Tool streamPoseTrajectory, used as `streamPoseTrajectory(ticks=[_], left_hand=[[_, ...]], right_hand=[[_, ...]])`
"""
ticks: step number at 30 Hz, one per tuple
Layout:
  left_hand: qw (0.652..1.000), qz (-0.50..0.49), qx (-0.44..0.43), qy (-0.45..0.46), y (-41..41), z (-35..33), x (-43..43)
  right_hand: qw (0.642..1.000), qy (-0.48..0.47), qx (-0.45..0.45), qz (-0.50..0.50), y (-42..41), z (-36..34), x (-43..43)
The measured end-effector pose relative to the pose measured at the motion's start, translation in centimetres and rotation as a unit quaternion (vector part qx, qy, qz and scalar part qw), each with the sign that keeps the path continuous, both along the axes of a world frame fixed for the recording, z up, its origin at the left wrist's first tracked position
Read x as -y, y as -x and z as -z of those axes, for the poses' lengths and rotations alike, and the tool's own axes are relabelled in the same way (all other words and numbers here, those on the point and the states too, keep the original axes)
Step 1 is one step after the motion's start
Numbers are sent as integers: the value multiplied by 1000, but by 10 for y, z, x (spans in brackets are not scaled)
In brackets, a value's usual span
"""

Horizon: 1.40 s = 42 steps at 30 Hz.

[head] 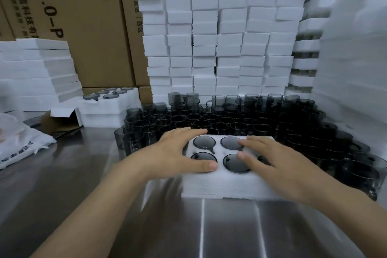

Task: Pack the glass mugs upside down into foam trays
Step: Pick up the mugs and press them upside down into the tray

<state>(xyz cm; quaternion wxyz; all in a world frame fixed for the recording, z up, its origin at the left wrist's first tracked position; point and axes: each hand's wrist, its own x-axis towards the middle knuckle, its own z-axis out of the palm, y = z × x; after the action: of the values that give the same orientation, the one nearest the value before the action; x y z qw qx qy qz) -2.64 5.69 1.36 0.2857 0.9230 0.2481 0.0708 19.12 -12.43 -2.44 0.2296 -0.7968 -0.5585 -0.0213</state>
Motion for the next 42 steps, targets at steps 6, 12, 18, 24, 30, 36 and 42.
streamPoseTrajectory(ticks=[6,12,18,24,30,36,42], left_hand=[[992,29,49,-115,-24,15,28],[978,-3,-53,-200,-46,32,38],[981,-56,52,-179,-45,42,41],[902,-228,262,256,-31,42,56],[809,-249,321,425,-12,34,76],[758,-238,404,453,14,20,91],[653,-281,529,462,74,-9,47]], right_hand=[[998,67,-1,-4,0,1,-1],[993,117,12,-6,-1,-1,-4],[999,47,19,14,11,-3,-2],[998,-12,-36,51,16,-6,0],[996,-46,-56,56,17,-12,4],[967,-238,-87,-26,15,-28,12],[889,-397,-210,-87,25,-39,12]])
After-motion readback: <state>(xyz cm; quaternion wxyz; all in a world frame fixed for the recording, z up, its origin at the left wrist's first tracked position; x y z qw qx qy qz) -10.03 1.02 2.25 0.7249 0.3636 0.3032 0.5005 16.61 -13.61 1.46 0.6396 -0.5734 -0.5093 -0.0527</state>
